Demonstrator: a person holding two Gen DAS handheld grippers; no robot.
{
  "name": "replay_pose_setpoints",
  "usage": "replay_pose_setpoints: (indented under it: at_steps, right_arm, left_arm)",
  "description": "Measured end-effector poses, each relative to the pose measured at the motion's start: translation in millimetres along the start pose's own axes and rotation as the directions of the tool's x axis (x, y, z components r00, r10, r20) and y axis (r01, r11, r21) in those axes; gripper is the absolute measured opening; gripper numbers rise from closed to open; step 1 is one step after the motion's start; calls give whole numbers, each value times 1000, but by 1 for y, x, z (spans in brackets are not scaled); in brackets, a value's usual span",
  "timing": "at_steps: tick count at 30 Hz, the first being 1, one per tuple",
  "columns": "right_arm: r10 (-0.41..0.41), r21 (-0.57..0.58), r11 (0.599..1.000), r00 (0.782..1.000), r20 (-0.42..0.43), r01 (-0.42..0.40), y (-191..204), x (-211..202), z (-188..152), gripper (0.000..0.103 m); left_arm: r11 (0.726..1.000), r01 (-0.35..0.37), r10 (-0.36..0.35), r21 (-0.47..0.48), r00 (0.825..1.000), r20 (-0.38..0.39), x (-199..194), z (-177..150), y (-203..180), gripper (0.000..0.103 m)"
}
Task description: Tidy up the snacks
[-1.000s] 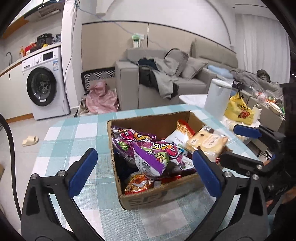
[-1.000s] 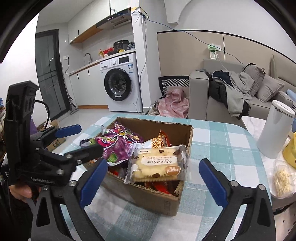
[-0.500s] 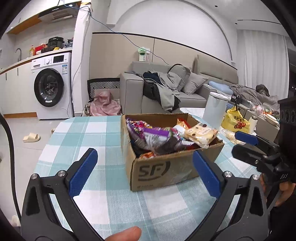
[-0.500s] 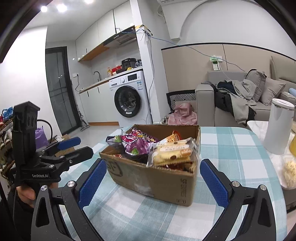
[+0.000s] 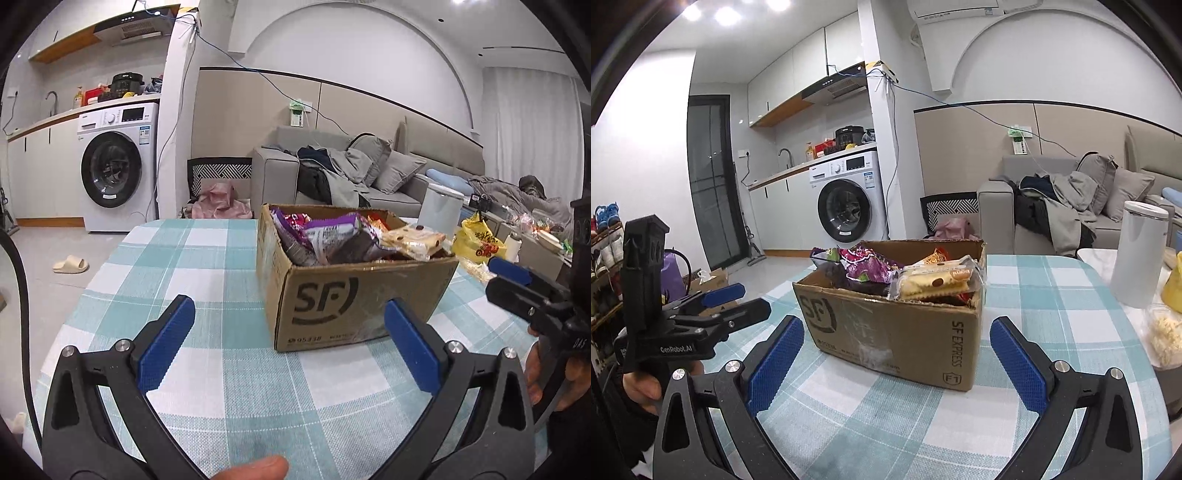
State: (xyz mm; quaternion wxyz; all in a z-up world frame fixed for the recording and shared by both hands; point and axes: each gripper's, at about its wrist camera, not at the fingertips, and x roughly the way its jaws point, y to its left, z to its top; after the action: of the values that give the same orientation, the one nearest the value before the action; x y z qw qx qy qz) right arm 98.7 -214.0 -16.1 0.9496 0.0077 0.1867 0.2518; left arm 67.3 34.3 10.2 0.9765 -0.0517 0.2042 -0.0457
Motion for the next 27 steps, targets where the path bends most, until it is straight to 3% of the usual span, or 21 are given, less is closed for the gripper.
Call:
replay_pose_setpoints:
  at_steps: [27]
  right_arm:
    - [-39, 29, 999, 999, 30, 38, -12, -9, -11, 103]
  left_arm:
    - [1000, -15, 15, -1, 1000, -2, 8, -1, -5, 102]
